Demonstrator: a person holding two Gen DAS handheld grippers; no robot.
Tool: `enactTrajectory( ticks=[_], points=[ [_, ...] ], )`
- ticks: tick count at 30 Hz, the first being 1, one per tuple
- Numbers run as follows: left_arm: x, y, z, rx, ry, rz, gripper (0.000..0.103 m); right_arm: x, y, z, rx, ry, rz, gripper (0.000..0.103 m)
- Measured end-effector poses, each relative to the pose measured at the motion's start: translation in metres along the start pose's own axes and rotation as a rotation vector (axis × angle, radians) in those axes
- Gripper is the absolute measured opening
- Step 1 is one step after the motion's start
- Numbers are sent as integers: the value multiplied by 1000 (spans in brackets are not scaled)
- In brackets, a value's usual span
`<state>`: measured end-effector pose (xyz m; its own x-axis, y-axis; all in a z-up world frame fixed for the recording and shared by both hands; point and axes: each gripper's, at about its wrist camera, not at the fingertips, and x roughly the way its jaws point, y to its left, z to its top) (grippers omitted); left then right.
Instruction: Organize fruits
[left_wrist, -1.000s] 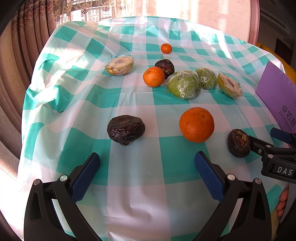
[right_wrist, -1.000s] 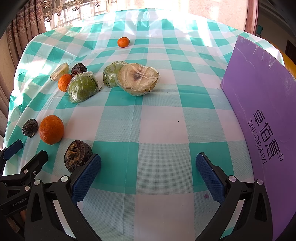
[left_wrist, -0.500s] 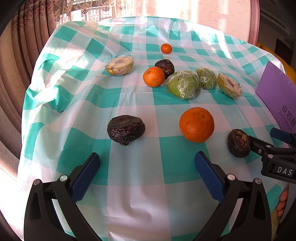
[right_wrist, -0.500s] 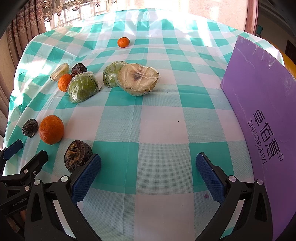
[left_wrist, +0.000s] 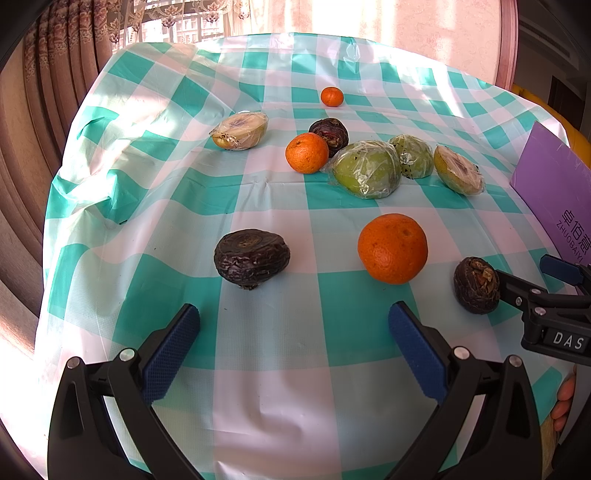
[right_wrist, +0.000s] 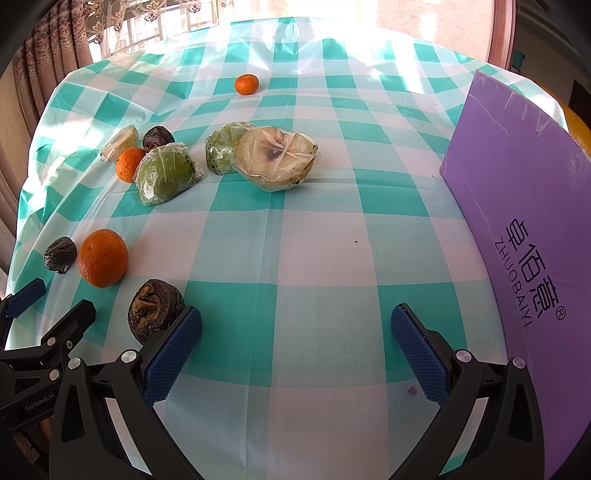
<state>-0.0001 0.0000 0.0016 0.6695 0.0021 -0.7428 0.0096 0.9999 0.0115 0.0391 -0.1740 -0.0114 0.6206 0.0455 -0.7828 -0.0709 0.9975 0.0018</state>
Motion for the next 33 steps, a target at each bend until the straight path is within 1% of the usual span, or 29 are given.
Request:
enactTrajectory(
  ticks=[5, 6, 10, 18, 22, 25, 27, 30, 33],
  points=[
    [0, 0, 0, 0, 1, 0, 102, 2, 1, 3, -2, -3, 0, 99],
    [0, 0, 0, 0, 2, 0, 102, -1, 0, -2, -1, -4, 0, 99],
    [1, 1, 0, 3, 14, -6, 102, -1, 0, -1, -1, -1, 0, 99],
    [-1, -3, -1, 35, 20, -53, 101, 1, -1, -4, -1, 7, -2, 99],
    [0, -5, 0, 52, 32, -51, 101, 1, 0, 0, -9, 13, 10, 99],
    [0, 1, 0, 23, 25, -36, 101, 1, 0, 0, -10, 13, 12, 99],
    [-2, 6, 0, 4, 14, -45, 101, -1, 0, 1, -11, 7, 38, 99],
    [-10, 11, 1, -22, -27, -49, 101, -3, -1, 3, -3, -7, 70, 99],
    [-13, 17, 4, -49, -38, -50, 101, -7, -2, 8, 5, -24, 102, 99]
  ],
)
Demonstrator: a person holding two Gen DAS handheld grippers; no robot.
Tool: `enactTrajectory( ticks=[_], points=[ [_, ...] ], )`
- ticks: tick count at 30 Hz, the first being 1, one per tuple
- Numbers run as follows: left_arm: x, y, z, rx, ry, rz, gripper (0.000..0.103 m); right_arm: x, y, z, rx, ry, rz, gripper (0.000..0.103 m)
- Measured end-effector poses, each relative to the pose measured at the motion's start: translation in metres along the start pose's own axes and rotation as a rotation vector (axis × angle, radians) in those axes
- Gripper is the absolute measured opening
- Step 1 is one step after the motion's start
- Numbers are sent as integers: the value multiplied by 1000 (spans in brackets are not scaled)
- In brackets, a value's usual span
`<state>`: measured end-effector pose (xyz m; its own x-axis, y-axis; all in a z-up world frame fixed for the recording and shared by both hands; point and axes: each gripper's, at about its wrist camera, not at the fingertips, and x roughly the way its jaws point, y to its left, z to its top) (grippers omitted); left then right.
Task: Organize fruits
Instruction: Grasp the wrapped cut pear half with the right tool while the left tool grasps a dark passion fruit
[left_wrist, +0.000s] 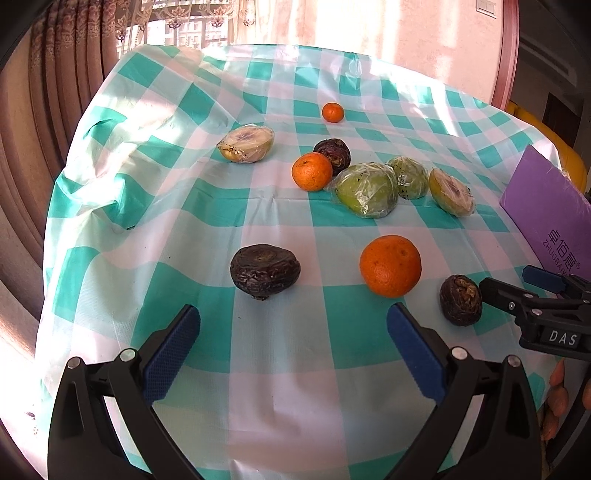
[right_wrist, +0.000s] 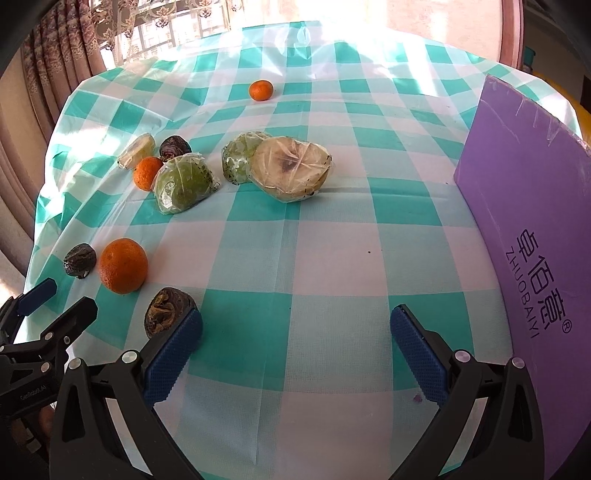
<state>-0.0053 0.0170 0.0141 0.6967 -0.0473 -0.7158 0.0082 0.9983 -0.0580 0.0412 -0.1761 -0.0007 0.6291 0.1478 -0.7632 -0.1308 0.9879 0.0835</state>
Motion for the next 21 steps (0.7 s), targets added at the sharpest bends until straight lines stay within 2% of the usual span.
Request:
enactTrajectory(
  ticks=[3, 7, 12, 17, 21],
  points=[
    [-6, 6, 6, -31, -31, 3, 101, -5, 0, 6, 8, -26, 32, 99],
    [-14, 3, 14, -14, -88, -35, 99, -2, 2, 11, 17, -17, 102, 98],
    [-15, -19, 18, 90, -111, -100, 88, -1, -5, 22, 43, -13, 143, 98],
    [-7, -39, 21, 169, -92, -152, 68, 7, -13, 38, 80, -2, 166, 98],
    [2, -44, 24, 180, -71, -178, 66, 15, -17, 51, 101, 3, 167, 98]
  ],
)
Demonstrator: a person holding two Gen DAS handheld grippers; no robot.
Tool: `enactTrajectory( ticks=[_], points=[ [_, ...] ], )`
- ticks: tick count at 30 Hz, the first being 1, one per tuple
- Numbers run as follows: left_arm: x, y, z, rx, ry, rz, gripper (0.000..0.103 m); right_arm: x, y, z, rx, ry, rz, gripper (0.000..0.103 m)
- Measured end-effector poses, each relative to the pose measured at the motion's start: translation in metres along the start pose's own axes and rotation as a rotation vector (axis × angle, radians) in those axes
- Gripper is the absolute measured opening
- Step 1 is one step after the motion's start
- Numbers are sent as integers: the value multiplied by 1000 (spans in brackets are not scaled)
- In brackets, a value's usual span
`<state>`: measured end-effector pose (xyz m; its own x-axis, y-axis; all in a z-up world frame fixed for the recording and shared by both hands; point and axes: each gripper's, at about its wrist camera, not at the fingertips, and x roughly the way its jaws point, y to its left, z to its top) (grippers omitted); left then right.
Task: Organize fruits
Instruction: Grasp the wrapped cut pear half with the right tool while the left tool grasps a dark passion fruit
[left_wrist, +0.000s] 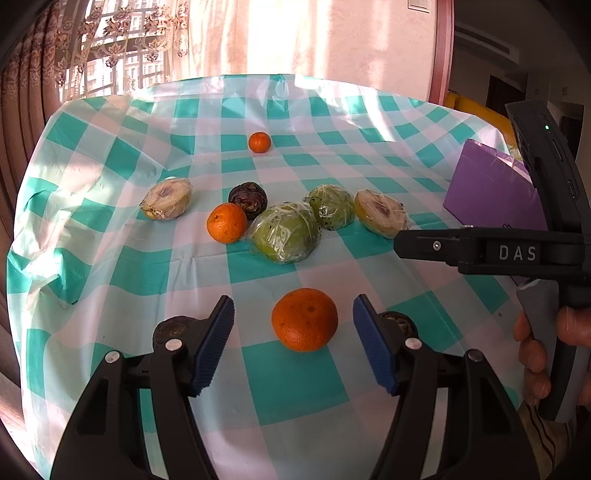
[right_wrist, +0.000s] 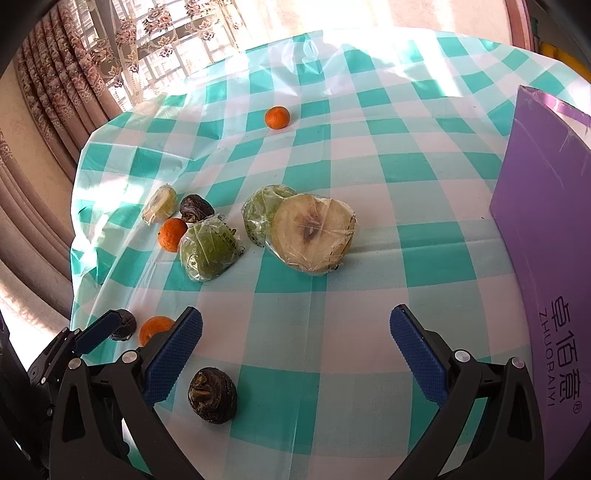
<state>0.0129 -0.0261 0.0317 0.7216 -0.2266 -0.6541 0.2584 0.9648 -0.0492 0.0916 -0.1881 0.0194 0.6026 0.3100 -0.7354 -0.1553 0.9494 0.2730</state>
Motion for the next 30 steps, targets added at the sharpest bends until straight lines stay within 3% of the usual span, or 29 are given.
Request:
enactTrajectory(
  ticks=[12, 23, 27, 30],
  points=[
    [10, 3, 0, -13, 24, -26, 64, 30, 1, 32, 16, 35, -8, 98],
    [10, 0, 0, 0, 24, -30, 64, 50, -2, 41, 19, 62, -21, 97],
    [3, -3, 0, 14, -14, -30, 64, 54, -2, 42, 7, 65, -30, 92],
    [-7, -16, 1, 79, -63, -59, 64, 54, -6, 45, 5, 56, -47, 74]
  ],
)
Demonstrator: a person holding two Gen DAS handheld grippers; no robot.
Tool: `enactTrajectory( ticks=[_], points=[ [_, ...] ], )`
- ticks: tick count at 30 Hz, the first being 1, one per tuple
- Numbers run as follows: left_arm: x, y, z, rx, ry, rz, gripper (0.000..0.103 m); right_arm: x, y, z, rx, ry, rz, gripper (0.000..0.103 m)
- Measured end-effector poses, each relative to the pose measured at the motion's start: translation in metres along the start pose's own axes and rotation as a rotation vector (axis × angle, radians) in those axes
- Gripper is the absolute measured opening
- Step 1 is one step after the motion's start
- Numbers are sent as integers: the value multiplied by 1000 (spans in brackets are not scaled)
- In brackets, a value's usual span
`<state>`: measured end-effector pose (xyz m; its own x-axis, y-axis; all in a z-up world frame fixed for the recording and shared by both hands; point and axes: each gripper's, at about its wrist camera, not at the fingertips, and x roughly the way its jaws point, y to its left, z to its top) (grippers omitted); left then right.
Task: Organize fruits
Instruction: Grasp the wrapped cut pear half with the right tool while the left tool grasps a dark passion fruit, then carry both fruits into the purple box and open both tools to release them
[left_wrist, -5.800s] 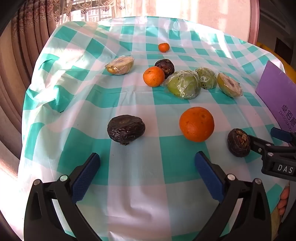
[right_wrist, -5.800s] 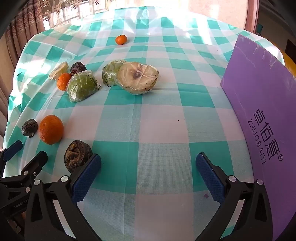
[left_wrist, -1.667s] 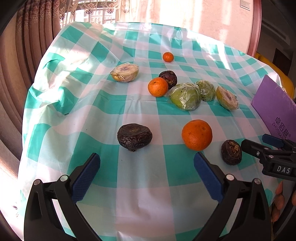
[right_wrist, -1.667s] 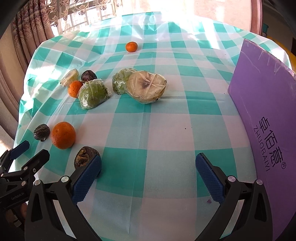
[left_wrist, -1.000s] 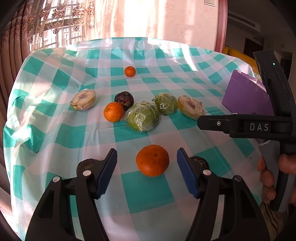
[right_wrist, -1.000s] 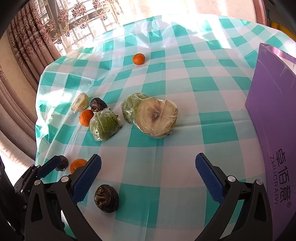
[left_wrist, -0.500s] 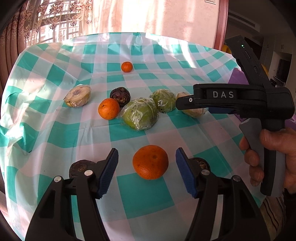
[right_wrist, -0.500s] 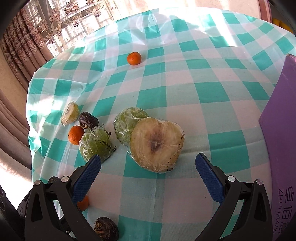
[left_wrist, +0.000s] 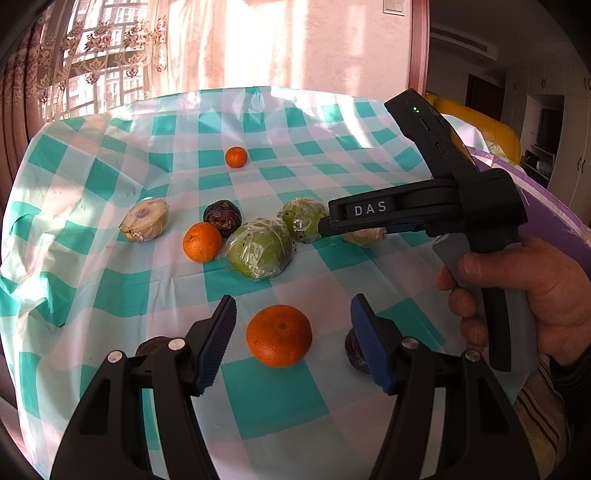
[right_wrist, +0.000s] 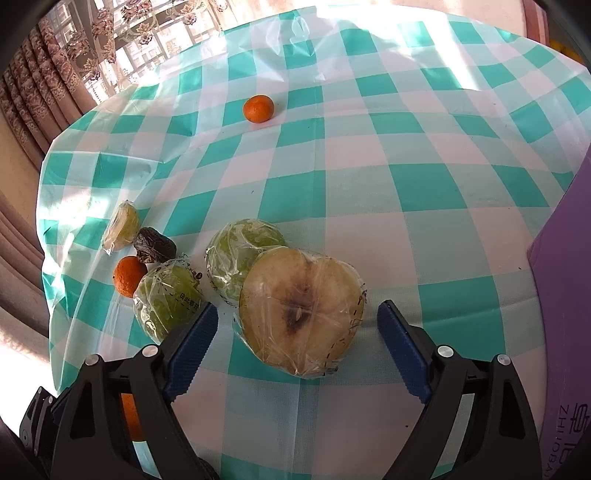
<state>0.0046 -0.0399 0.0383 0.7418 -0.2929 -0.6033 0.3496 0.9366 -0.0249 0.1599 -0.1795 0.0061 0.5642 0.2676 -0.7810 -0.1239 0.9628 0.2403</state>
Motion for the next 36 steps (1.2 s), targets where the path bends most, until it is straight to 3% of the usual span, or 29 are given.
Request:
enactTrajectory(
  ticks=[1, 3, 7, 12, 17, 21, 27, 36],
  points=[
    [-2, -5, 0, 25, -10, -11, 64, -1, -2, 1, 2, -5, 4, 65],
    [-5, -15, 1, 69, -22, -31, 61, -2, -6, 1, 7, -7, 15, 59],
    [-1, -33, 0, 145, 15, -76, 55, -4, -8, -2, 14, -11, 23, 58],
    [9, -51, -4, 225, 83, -91, 55, -17, -16, -8, 33, -24, 28, 58],
    [28, -53, -9, 237, 170, -96, 42, -41, -18, -18, 28, -54, 19, 58],
    [35, -49, -11, 226, 199, -88, 39, -60, -16, -27, -1, -82, -10, 58],
    [30, -45, -12, 196, 183, -75, 37, -89, -13, -38, -31, -122, -25, 58],
    [2, -51, 5, 179, 88, -42, 37, -151, -12, -47, -69, -216, -25, 58]
  ],
)
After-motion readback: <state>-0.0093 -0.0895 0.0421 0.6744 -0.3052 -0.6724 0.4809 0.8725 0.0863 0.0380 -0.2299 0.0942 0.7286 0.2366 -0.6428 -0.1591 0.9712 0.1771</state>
